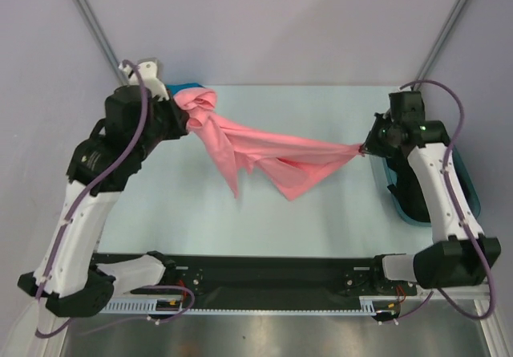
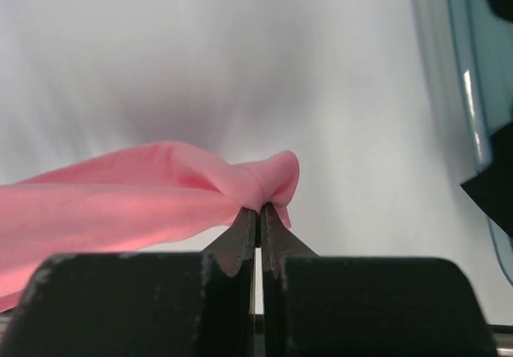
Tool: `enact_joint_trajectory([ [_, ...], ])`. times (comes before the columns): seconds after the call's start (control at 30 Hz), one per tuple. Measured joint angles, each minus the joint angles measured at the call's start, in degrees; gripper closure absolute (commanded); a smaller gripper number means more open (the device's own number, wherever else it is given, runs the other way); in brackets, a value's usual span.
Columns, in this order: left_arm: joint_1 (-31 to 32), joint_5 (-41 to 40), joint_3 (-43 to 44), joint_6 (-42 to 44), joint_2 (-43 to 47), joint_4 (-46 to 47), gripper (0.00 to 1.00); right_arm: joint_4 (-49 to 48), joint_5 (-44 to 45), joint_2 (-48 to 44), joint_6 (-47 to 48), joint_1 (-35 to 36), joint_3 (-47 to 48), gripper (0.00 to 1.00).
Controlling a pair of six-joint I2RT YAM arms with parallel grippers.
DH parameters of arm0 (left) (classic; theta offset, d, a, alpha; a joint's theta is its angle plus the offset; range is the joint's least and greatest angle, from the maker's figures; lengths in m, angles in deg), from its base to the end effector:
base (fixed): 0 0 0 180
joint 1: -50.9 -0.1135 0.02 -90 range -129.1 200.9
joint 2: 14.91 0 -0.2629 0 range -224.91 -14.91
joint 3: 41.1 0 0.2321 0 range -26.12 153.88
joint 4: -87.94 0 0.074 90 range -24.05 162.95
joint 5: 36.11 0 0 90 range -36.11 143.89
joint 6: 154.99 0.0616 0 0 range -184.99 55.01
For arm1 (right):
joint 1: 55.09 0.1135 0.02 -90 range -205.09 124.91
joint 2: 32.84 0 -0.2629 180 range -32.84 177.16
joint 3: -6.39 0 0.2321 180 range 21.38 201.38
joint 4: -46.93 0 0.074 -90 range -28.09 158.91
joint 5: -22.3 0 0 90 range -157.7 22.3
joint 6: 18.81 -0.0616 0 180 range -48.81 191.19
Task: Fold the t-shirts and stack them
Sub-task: Flatten the tshirt out
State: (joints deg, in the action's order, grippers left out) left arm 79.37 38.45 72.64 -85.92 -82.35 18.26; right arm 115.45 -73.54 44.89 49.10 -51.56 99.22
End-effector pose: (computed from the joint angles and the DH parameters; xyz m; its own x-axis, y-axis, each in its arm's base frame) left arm 0.1853 -0.0818 0.4712 -0.4132 -0.1676 -0.8951 0.1039 0.9678 -0.2292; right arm 0.2679 0.0228 0.3222 -0.7885 0.3262 -0.5215 0.1886 0.9352 0.2998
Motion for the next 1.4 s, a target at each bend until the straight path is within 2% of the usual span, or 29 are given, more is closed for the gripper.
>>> enact_joint_trajectory([
  [0.2, 0.0, -0.87, -2.86, -0.26, 9.44, -1.03, 0.95, 10.91, -0.98, -11.02, -0.57, 0.07, 3.74, 1.0],
  [0.4, 0.0, -0.37, -10.99, -1.62, 21.59, -3.34, 0.93, 20.0, -4.24, -18.51, -3.89, 4.11, 3.23, 1.0],
  [0.47, 0.0, 0.74, -12.63, -2.21, 24.13, -3.91, 0.89, 21.35, -5.07, -19.26, -4.96, 4.63, 3.23, 1.0],
  [0.6, -0.02, 4.59, -17.77, -3.76, 22.67, -4.61, 0.89, 21.0, -5.75, -17.05, -6.43, 4.63, 3.06, 1.0],
  [0.67, -0.02, 6.67, -20.76, -4.9, 17.99, -5.29, 0.9, 17.92, -6.08, -12.83, -6.84, 4.61, 2.75, 1.0],
  [0.7, 0.0, 6.86, -22.01, -5.53, 14.93, -5.79, 0.87, 15.8, -6.21, -9.9, -6.88, 4.61, 2.91, 1.0],
  [0.77, -0.04, 6.12, -23.8, -6.27, 9.11, -6.29, 0.73, 11.67, -6.71, -1.84, -6.84, 4.61, 4.96, 1.0],
  [0.8, -0.17, 5.33, -24.92, -6.49, 6.75, -6.14, 0.44, 9.75, -6.95, 2.99, -6.78, 4.63, 7.1, 0.96],
  [0.83, -0.42, 4.79, -25.57, -6.8, 5.51, -6.4, 0.29, 7.52, -7.06, 7.28, -6.64, 4.63, 9.11, 0.88],
  [0.87, -1.2, 4.15, -25.83, -7.08, 4.55, -6.97, 0.22, 4.98, -7.13, 12.41, -6.4, 4.63, 11.67, 0.77],
  [0.9, -2.21, 3.04, -25.81, -7.41, 4.2, -7.3, 0.05, 3.45, -7.15, 16.81, -6.1, 4.63, 14.29, 0.72],
  [0.93, -3.23, 1.66, -25.7, -7.54, 4.33, -7.34, 0.01, 2.71, -7.17, 21.18, -5.35, 4.63, 17.81, 0.65],
  [0.97, -4.02, 0.46, -25.51, -8.02, 4.74, -7.43, 0.0, 1.64, -7.08, 24.92, -4.76, 4.63, 21.03, 0.57],
  [1.07, -4.68, -0.76, -25.27, -8.57, 6.34, -7.54, 0.14, 0.98, -6.27, 30.23, -3.1, 5.27, 25.94, 0.42],
  [1.13, -4.68, 0.37, -26.4, -8.0, 7.91, -6.82, 0.17, 1.68, -4.48, 29.64, -1.77, 6.67, 25.18, 0.38],
  [1.23, -4.63, 6.14, -33.18, -7.98, 12.0, -4.81, 0.21, 0.9, -1.75, 22.67, -0.44, 11.96, 15.56, 0.38],
  [1.4, -1.03, 14.47, -44.92, -9.05, 12.74, -3.8, 0.22, -0.72, -3.96, 2.03, -2.01, 21.46, -10.86, 0.39],
])
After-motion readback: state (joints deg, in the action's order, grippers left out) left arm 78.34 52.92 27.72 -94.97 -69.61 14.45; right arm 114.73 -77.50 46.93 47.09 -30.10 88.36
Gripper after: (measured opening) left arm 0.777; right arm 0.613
